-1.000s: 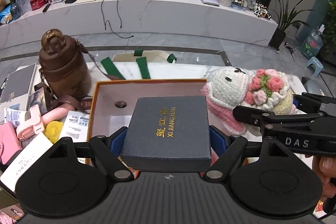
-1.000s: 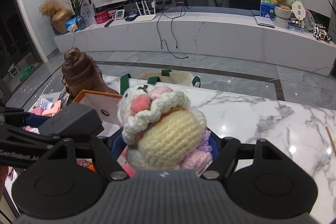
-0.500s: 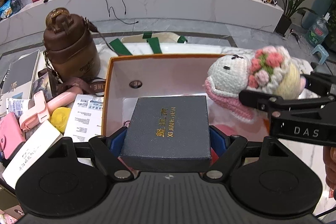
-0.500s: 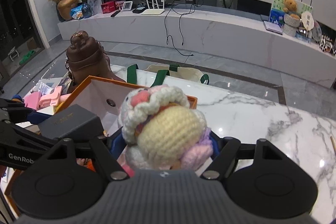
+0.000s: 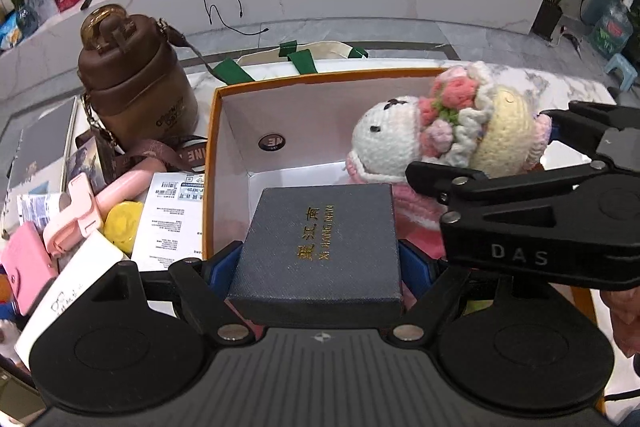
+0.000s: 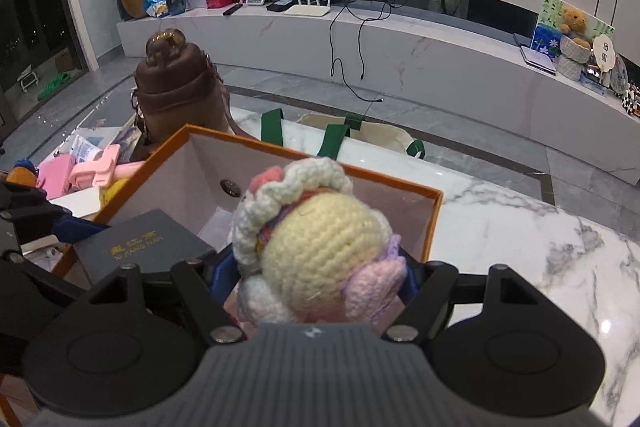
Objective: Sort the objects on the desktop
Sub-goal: 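Lower both grippers into the storage box and open them to release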
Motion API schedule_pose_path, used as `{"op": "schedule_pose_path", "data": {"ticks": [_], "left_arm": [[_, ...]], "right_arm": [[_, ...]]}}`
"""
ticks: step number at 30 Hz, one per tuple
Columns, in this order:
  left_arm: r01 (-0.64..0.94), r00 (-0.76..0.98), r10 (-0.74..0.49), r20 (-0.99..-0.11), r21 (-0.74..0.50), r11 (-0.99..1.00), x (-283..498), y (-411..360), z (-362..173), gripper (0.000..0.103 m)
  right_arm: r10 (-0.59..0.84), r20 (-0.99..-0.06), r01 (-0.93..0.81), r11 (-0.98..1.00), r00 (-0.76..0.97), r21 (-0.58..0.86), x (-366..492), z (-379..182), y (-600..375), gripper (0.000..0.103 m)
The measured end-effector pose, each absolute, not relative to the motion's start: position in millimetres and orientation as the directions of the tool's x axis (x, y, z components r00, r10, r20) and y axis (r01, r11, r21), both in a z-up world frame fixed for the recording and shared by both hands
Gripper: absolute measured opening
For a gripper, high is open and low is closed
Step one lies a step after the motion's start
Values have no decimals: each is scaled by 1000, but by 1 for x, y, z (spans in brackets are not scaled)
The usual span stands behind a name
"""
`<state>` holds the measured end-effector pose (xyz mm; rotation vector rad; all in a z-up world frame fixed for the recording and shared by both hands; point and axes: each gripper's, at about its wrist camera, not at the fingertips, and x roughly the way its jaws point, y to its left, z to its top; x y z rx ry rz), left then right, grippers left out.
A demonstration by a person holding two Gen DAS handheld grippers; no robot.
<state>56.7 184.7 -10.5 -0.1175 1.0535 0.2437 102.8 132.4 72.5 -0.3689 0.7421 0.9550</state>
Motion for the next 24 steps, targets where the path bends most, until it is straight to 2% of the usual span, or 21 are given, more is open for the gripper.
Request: {"op": "schedule_pose_path", "data": {"ticks": [11, 15, 24], "left_arm": [[-241, 424, 135, -895, 31, 970, 62, 179, -21, 94], [-254, 418, 87, -904, -24, 967, 62, 182, -19, 94], [-255, 455, 104, -885, -17, 967, 46, 181, -8, 94]], "right_arm": [[585, -709, -840, 542, 395, -21, 97, 68, 137, 83], [604, -686, -833, 553, 406, -6, 98, 76, 132, 85], [621, -661, -823, 568, 421, 10, 92, 91, 114, 86]]}}
